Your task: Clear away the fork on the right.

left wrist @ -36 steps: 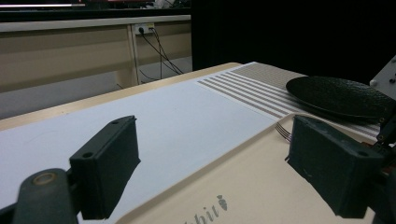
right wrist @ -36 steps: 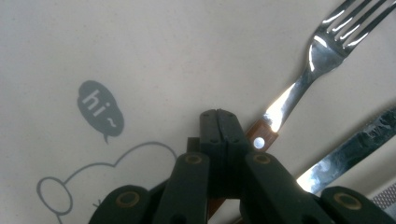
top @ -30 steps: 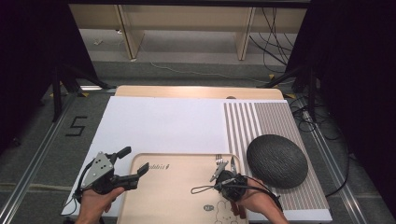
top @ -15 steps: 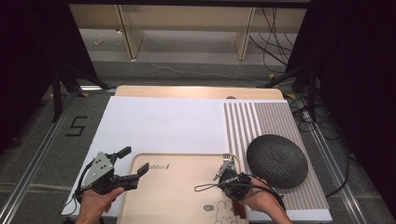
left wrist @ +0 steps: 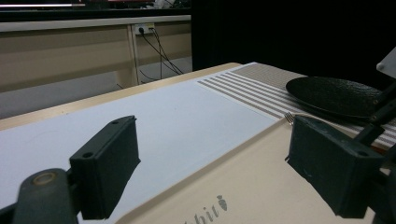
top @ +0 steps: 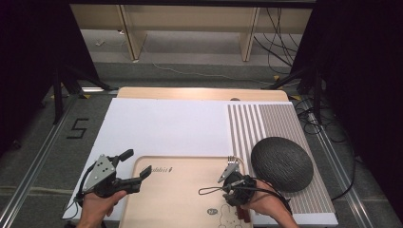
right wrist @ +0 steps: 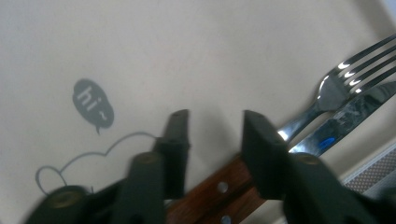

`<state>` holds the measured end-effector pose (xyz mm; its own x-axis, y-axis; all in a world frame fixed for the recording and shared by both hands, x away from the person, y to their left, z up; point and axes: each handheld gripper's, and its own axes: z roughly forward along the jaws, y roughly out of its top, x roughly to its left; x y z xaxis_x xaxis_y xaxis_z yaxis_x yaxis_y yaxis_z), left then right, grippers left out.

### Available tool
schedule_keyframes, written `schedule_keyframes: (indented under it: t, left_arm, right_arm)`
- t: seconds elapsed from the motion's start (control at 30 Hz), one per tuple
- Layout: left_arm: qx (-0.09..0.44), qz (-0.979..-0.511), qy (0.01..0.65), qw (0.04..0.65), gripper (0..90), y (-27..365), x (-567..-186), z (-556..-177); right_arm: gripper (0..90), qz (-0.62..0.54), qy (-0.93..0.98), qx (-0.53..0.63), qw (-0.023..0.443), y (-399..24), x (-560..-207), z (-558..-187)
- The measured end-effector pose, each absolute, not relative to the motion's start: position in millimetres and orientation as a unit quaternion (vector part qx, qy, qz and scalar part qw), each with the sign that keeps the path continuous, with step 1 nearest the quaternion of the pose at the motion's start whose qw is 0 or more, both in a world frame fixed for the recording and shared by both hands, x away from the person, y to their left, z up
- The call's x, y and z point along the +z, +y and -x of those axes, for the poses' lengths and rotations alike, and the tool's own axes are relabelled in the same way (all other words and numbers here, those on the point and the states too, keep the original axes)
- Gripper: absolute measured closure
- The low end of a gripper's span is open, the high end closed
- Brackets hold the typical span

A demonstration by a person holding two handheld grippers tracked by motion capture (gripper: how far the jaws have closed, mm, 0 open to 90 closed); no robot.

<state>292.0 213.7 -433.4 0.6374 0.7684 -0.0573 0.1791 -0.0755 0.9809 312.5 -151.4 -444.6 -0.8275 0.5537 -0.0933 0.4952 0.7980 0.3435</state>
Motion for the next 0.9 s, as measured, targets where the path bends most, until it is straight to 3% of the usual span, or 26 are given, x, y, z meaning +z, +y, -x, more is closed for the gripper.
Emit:
schedule_keyframes:
  t: [0.17,0.23,0.6,0.9]
  left_arm:
    - [0.252,-0.689,0.344,0.587,15.8,213.8,-433.3,-291.8]
    - [0.252,-0.689,0.343,0.587,15.8,213.8,-433.2,-291.8]
    - [0.253,-0.688,0.343,0.588,15.8,214.0,-433.0,-291.7]
    - [0.252,-0.688,0.345,0.586,15.8,213.8,-433.1,-292.2]
  right_arm:
    - [34.9,-0.307,0.927,0.195,0.093,-153.6,-438.5,-314.2]
    - [23.9,-0.306,0.923,0.221,0.071,-155.3,-437.0,-314.8]
    - [15.9,-0.320,0.912,0.245,0.074,-156.3,-431.0,-311.7]
    - [15.6,-0.330,0.904,0.260,0.082,-161.6,-427.4,-312.1]
